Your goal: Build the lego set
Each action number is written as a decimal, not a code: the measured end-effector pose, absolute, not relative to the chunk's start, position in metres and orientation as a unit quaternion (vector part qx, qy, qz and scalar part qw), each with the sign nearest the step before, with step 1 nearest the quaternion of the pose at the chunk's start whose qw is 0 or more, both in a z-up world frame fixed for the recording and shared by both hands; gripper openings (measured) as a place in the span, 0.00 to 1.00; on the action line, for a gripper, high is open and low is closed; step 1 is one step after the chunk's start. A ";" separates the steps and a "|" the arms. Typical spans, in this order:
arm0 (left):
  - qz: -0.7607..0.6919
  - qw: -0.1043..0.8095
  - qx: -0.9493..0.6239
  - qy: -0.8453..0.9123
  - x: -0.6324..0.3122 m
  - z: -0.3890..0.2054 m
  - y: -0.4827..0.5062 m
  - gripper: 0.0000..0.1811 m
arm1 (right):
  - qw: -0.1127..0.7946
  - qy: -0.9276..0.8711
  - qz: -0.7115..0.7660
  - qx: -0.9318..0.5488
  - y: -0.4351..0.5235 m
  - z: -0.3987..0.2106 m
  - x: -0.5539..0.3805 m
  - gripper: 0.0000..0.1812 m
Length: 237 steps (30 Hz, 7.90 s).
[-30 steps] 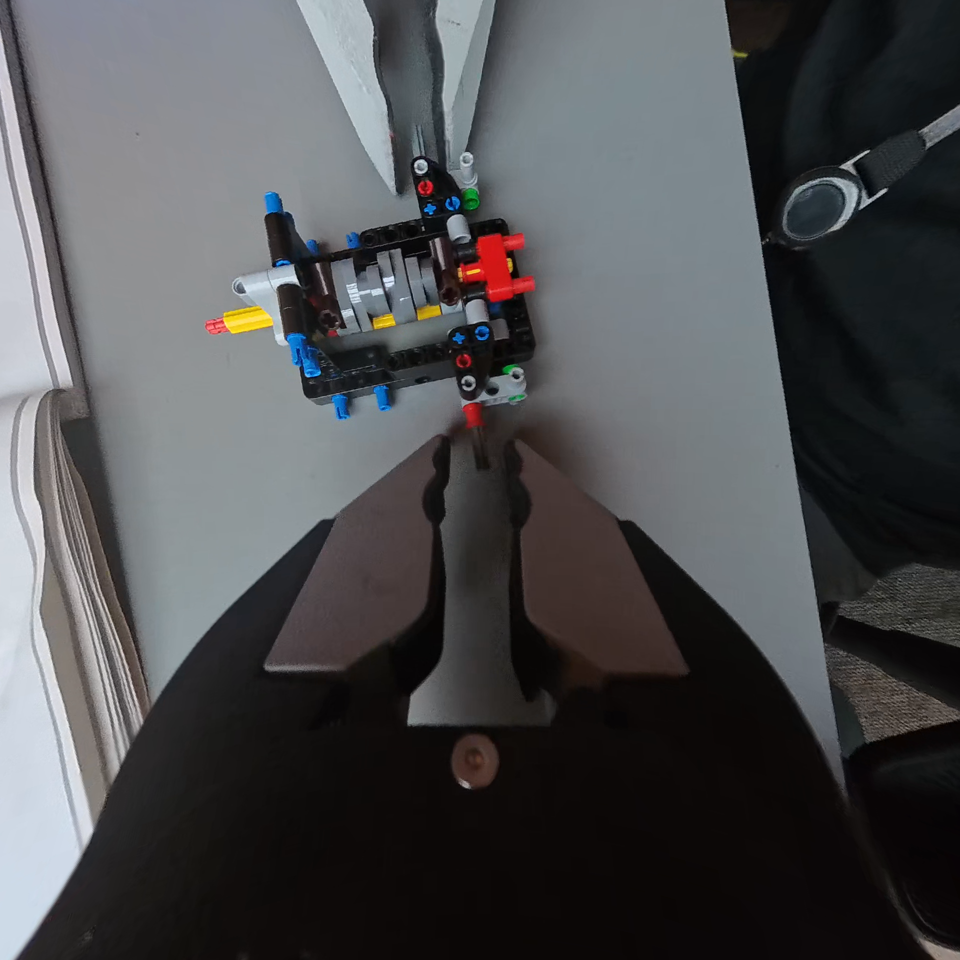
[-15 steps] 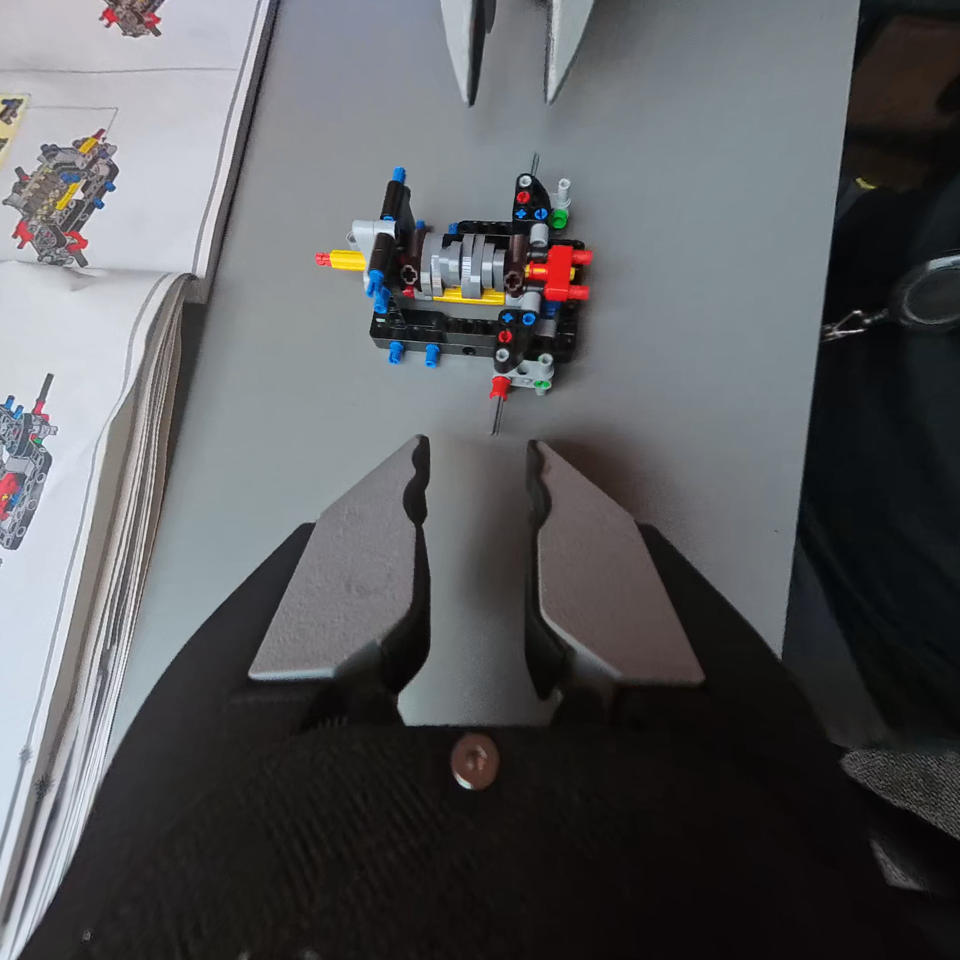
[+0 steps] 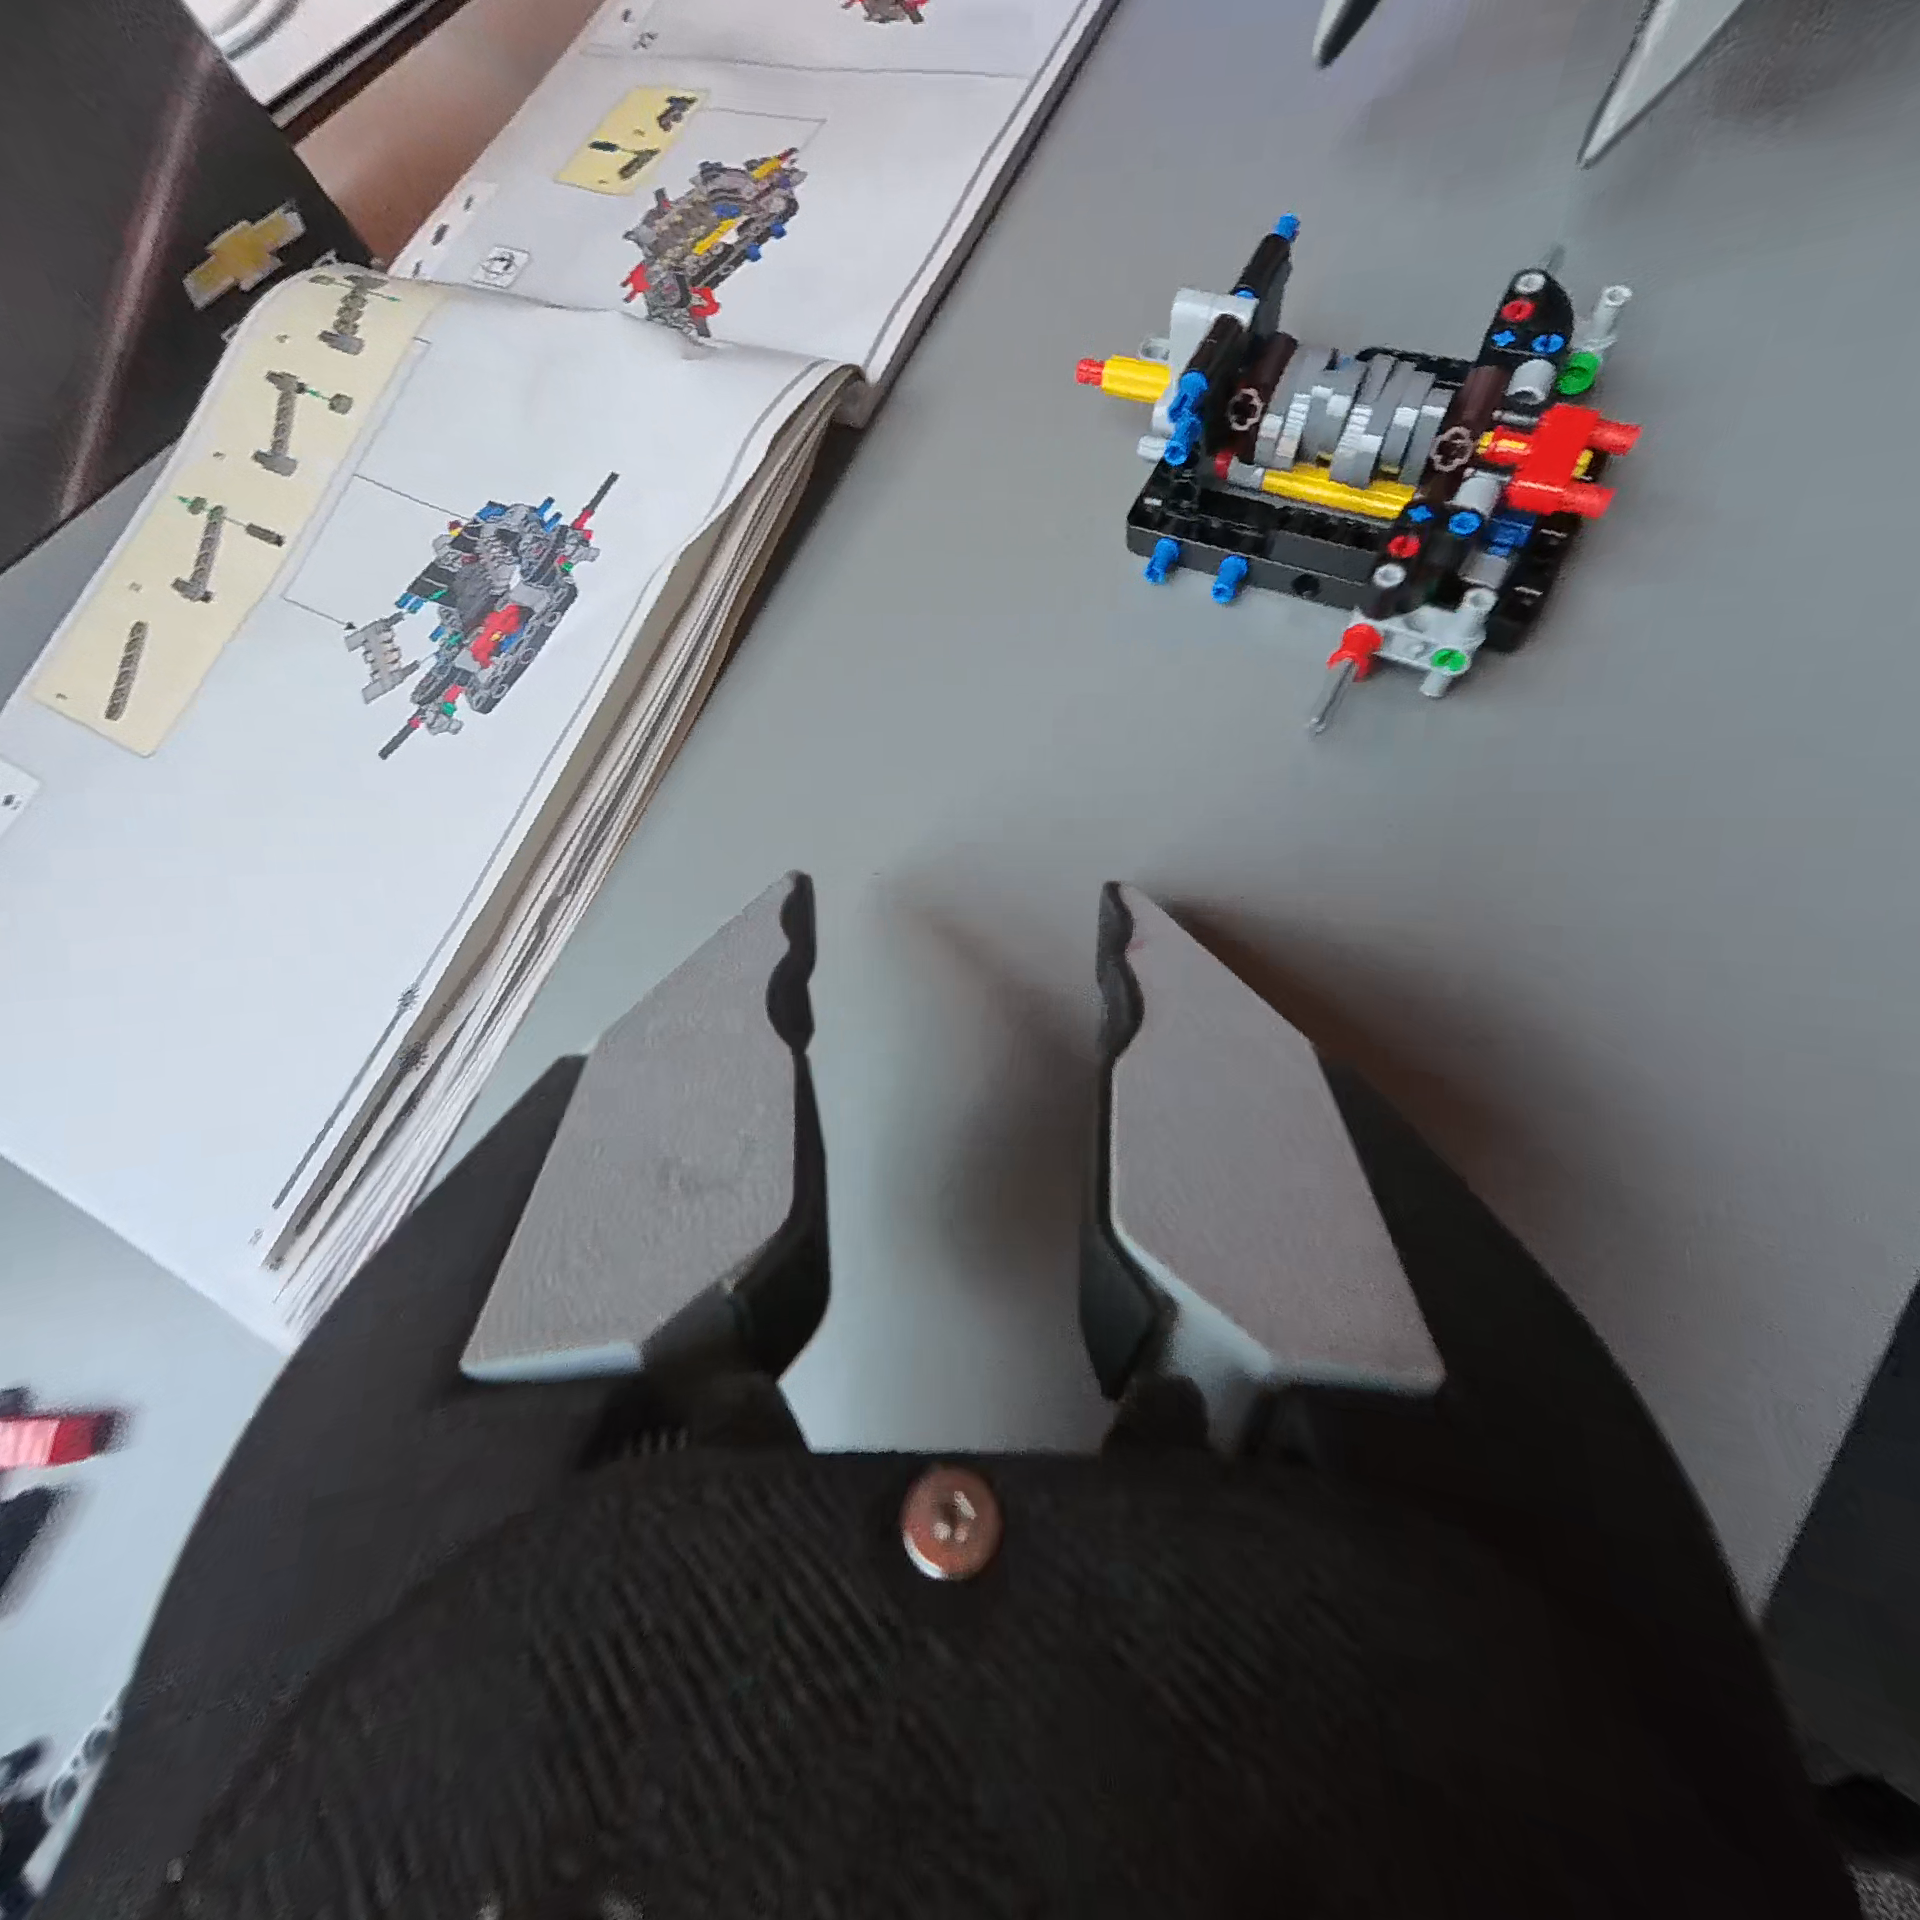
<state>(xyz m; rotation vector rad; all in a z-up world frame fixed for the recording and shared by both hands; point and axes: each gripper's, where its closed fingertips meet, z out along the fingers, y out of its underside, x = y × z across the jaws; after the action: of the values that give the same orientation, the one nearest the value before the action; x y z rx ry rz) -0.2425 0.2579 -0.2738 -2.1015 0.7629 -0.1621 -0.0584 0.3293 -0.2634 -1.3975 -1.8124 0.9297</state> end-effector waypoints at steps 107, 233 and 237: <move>-0.131 0.631 -0.701 0.304 -0.250 -0.193 0.315 0.00 | 0.508 -0.529 0.358 -0.579 0.437 -0.216 -0.083 0.47; -0.160 0.166 -0.870 0.436 -0.267 -0.262 0.242 0.01 | 0.424 -0.595 0.390 -0.561 0.431 -0.233 -0.123 0.31; -0.210 0.106 -0.878 0.417 -0.251 -0.285 0.241 0.10 | 0.422 -0.599 0.385 -0.561 0.429 -0.235 -0.122 0.30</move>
<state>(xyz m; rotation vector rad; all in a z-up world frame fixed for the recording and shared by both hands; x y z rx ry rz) -0.2512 0.2409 -0.2849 -2.5862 1.2292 -0.6199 -0.1219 0.4294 -0.2347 -1.4055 -1.5008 0.9639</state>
